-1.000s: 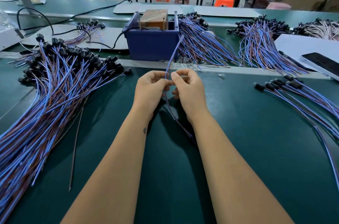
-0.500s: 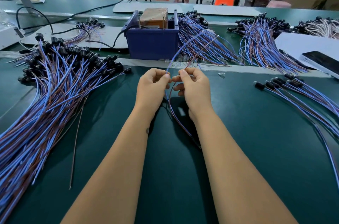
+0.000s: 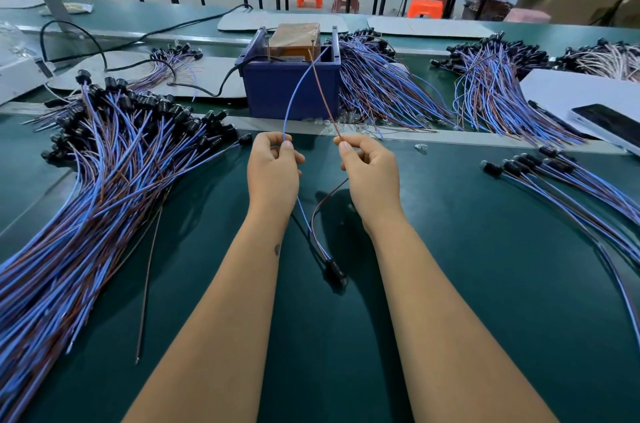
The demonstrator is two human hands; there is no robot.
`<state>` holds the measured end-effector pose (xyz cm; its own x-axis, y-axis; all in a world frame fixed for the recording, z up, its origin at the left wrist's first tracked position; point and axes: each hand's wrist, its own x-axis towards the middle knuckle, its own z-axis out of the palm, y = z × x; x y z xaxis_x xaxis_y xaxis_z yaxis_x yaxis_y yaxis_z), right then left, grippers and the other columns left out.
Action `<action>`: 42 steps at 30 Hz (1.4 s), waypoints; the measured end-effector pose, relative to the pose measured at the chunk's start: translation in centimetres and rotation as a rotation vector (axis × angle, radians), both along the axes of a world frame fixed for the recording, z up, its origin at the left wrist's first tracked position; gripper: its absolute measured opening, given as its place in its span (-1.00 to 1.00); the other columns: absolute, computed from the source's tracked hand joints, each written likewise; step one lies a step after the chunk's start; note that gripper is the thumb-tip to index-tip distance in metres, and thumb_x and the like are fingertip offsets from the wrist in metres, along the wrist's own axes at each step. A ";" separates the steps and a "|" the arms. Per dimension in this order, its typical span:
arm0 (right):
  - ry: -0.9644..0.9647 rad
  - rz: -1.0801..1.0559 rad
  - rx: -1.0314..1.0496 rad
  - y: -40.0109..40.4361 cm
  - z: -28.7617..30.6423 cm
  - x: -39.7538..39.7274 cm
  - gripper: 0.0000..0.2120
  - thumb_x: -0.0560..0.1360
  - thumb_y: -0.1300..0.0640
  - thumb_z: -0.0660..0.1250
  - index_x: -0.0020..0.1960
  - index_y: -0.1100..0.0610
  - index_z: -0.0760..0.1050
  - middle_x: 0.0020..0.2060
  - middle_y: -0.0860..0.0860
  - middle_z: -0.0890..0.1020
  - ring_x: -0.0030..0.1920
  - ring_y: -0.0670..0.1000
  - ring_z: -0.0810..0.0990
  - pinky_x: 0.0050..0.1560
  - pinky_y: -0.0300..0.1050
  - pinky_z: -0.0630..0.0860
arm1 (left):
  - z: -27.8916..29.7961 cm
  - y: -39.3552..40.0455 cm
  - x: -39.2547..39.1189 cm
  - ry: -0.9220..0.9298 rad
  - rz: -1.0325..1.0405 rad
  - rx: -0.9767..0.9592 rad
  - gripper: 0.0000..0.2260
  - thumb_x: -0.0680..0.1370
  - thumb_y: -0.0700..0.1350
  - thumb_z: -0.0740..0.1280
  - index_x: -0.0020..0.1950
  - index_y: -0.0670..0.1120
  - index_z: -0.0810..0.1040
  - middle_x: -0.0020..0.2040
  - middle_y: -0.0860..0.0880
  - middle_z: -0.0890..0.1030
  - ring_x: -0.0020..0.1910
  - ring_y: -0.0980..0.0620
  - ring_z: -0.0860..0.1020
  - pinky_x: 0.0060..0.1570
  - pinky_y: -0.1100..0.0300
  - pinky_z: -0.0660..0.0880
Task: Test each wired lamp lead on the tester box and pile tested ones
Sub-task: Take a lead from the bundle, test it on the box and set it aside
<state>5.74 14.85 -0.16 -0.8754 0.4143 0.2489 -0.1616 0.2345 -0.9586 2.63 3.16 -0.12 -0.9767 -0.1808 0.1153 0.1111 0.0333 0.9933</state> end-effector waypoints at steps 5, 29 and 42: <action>-0.010 -0.009 0.007 0.1 0.0 0.0 -0.86 0.60 0.14 0.25 0.01 0.00 0.58 -0.37 -0.11 0.48 -0.27 -0.10 0.45 -0.15 -0.14 0.49 | 0.1 -0.2 -0.1 -0.035 0.038 0.042 -0.84 0.66 -0.18 0.13 -0.06 0.03 0.40 -0.31 0.06 0.56 -0.36 0.14 0.46 -0.39 0.40 0.40; -0.021 -0.025 0.032 0.2 -0.7 -0.6 -0.86 0.59 0.12 0.26 0.01 0.02 0.60 -0.39 -0.11 0.49 -0.29 -0.08 0.47 -0.21 -0.21 0.45 | -0.3 -0.5 -0.7 -0.152 0.057 0.092 -0.76 0.58 -0.25 0.10 0.08 -0.04 0.51 -0.40 0.05 0.51 -0.47 0.12 0.40 -0.36 0.23 0.36; -0.024 -0.035 0.022 0.2 -0.7 -0.7 -0.85 0.59 0.11 0.26 0.04 0.03 0.60 -0.39 -0.13 0.49 -0.32 -0.14 0.45 -0.23 -0.27 0.44 | -0.1 -0.9 -0.8 -0.147 0.105 0.195 -0.74 0.56 -0.28 0.10 0.08 -0.05 0.53 -0.40 0.04 0.51 -0.55 0.19 0.38 -0.44 0.30 0.37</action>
<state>5.09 15.05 -0.87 -0.8662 0.4397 0.2374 -0.1296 0.2612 -0.9565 1.85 2.28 -0.22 -0.9550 -0.2872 -0.0736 -0.0291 -0.1564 0.9873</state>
